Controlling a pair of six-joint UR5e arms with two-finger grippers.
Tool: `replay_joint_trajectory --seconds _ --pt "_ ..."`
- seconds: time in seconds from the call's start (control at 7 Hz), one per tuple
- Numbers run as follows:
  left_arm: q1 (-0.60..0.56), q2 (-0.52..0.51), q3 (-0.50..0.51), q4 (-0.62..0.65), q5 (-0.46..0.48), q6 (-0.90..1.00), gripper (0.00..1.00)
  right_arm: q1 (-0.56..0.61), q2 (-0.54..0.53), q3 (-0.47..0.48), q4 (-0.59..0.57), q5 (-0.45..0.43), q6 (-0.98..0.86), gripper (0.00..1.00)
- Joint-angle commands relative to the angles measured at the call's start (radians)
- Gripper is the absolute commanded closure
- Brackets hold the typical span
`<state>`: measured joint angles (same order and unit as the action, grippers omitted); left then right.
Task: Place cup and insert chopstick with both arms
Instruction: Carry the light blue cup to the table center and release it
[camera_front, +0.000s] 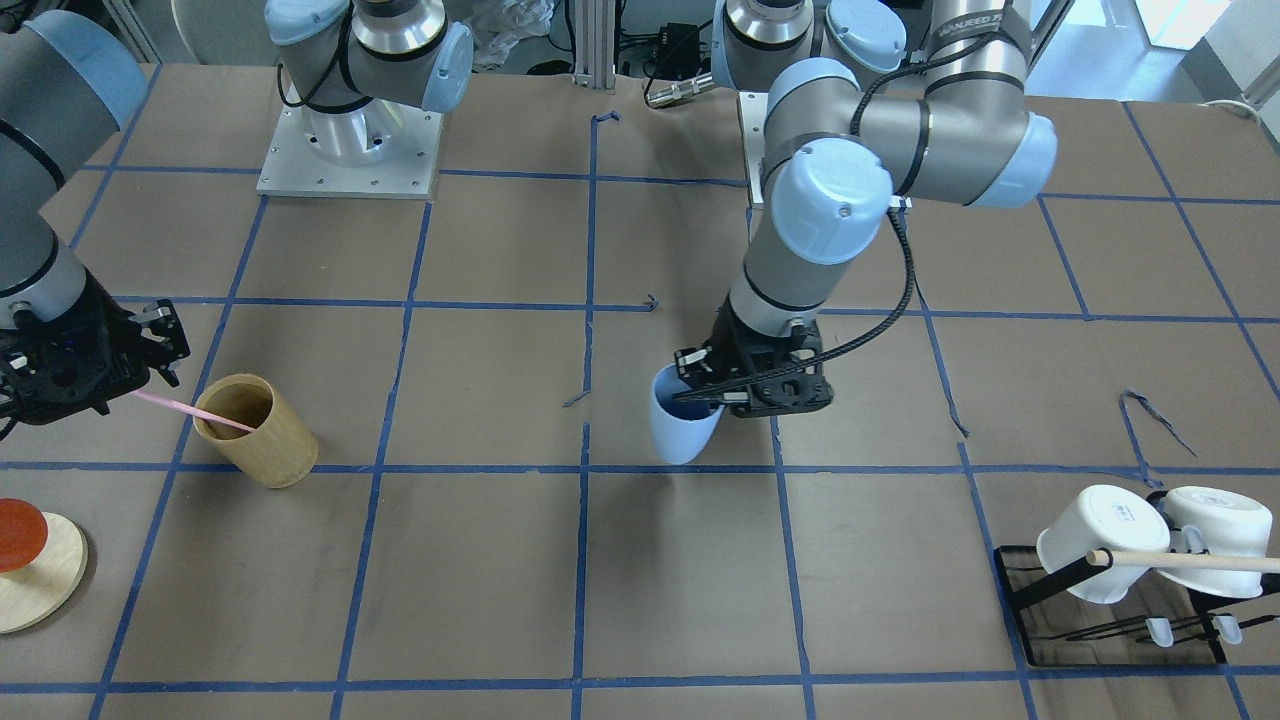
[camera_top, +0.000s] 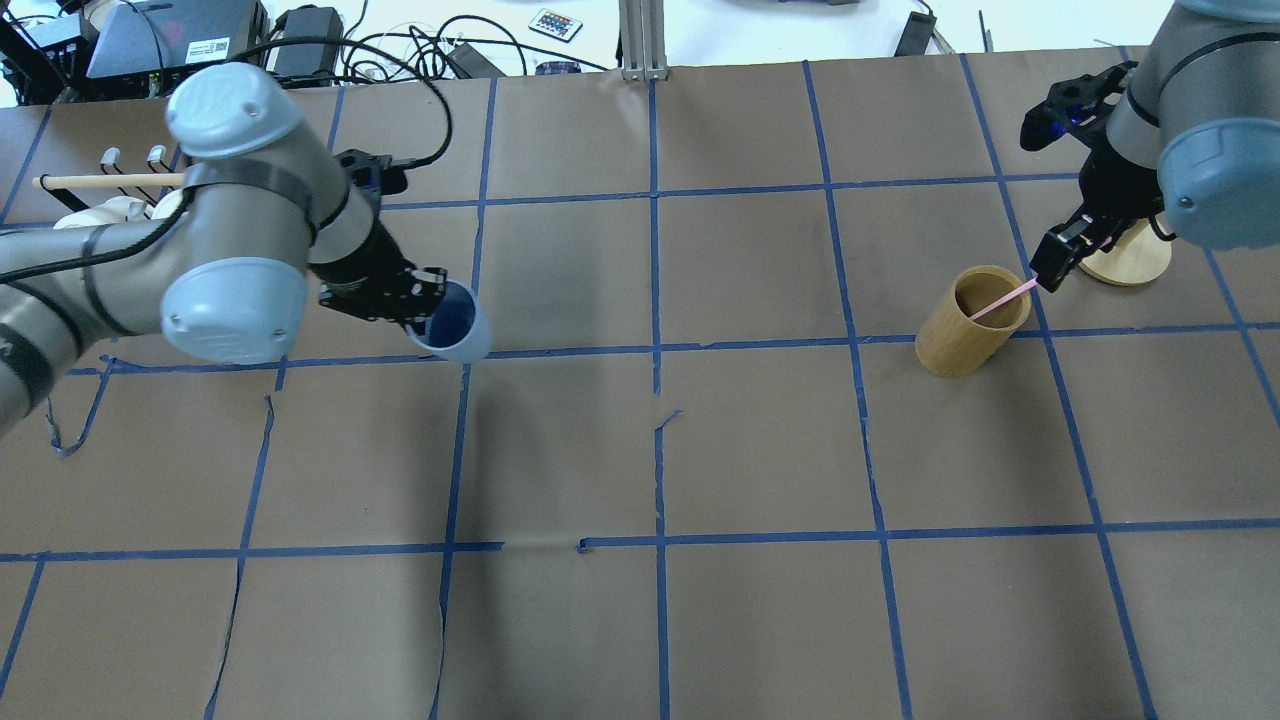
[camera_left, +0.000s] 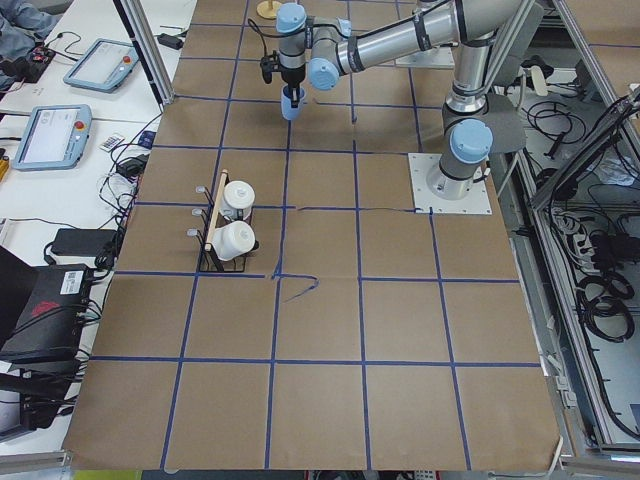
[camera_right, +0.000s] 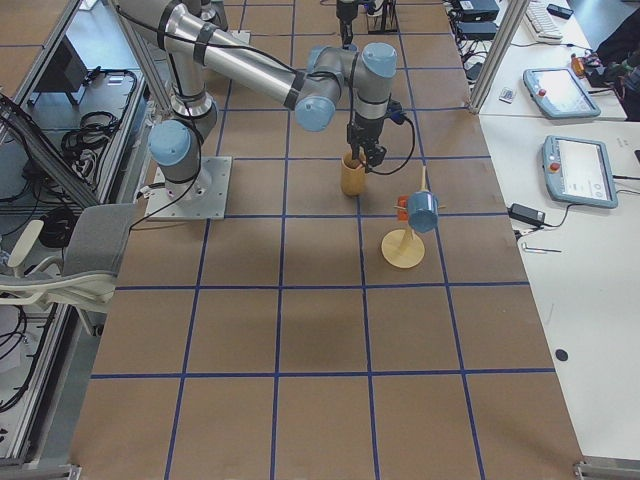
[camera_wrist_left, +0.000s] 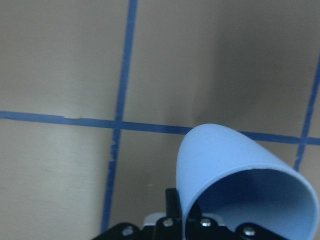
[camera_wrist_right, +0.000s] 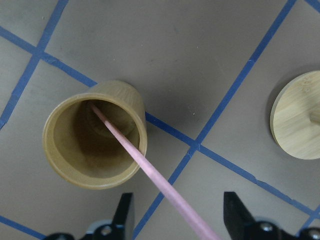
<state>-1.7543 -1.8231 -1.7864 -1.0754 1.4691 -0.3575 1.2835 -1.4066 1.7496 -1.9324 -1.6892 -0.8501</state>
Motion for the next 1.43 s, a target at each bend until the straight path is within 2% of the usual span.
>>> replay_joint_trajectory --seconds 0.0,0.14,0.29,0.43,0.71,0.86,1.0,1.14,1.29 --pt "-0.117 -0.092 0.041 0.057 -0.010 -0.132 1.00 0.002 0.000 -0.009 0.012 -0.003 -0.021 0.33" --pt "-0.128 -0.108 0.041 0.086 -0.013 -0.159 1.00 0.002 0.000 -0.004 0.012 -0.003 -0.041 0.33" --pt "-0.146 -0.122 0.041 0.110 -0.015 -0.188 1.00 0.002 0.000 -0.005 0.010 0.000 -0.052 0.41" --pt "-0.155 -0.126 0.039 0.107 -0.004 -0.184 1.00 0.000 0.000 -0.010 0.007 -0.004 -0.069 0.57" --pt "-0.155 -0.145 0.032 0.109 -0.004 -0.190 1.00 0.000 -0.003 -0.012 0.009 -0.001 -0.075 0.67" --pt "-0.155 -0.151 0.038 0.110 -0.004 -0.196 1.00 0.000 -0.003 -0.010 0.013 -0.001 -0.075 0.80" --pt "-0.155 -0.151 0.047 0.109 -0.001 -0.195 0.53 0.002 -0.006 -0.012 0.042 -0.001 -0.076 0.96" --pt "-0.155 -0.147 0.053 0.110 -0.012 -0.198 0.19 0.003 -0.011 -0.012 0.070 0.000 -0.078 1.00" --pt "-0.148 -0.128 0.091 0.091 -0.007 -0.183 0.03 0.005 -0.023 -0.015 0.113 0.002 -0.080 1.00"
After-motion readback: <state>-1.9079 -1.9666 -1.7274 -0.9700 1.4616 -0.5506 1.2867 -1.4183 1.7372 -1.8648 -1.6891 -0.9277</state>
